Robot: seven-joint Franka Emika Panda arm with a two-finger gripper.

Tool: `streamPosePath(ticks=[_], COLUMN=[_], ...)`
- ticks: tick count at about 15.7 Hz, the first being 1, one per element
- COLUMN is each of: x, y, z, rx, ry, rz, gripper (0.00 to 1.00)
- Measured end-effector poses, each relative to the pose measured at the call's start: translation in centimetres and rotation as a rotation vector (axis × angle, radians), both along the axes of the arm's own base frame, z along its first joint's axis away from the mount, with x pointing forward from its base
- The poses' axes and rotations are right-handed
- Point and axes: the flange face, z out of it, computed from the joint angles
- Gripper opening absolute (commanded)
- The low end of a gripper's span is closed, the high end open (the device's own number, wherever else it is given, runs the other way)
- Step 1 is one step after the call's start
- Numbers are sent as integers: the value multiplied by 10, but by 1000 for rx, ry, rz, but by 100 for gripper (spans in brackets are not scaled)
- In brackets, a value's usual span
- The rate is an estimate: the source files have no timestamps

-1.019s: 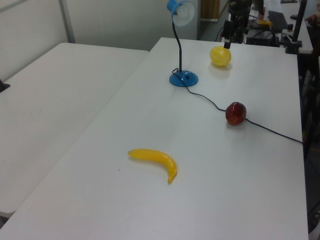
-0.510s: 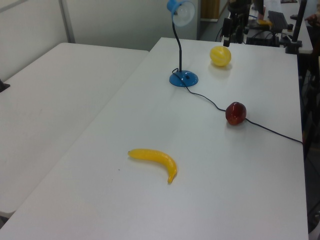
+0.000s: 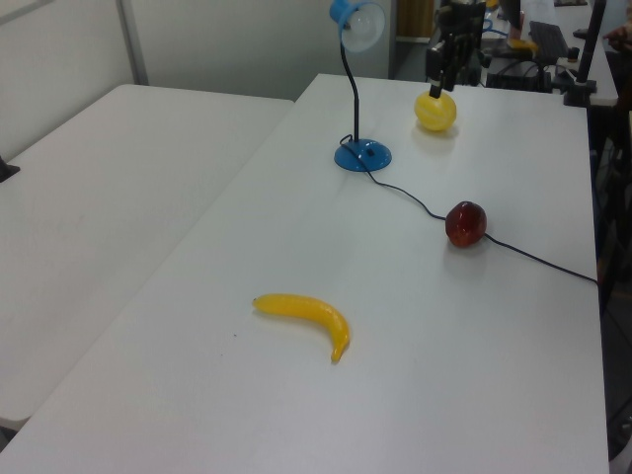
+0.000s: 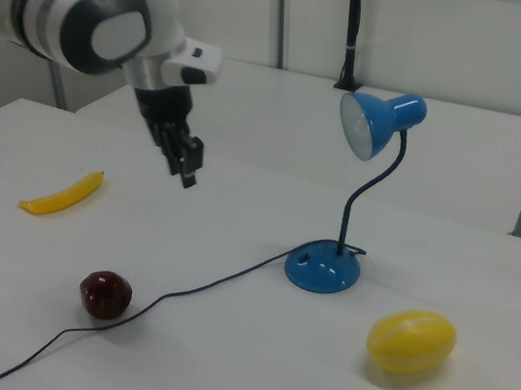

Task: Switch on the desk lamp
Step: 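Move the gripper over the blue lamp base and lower toward its switch, then press down on the switch on the lamp base with the gripper fingers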

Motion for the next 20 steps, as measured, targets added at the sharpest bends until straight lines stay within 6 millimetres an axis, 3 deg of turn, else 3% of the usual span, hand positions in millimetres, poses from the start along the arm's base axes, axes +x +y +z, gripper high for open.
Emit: streamPosePath(ticks=[10, 13, 20], x=[95, 117, 142], y=[-99, -110, -104], z=[-93, -126, -181], rx=[-31, -51, -66], ry=[-205, -260, -229], rz=[-311, -317, -302], gripper=[0, 0, 0])
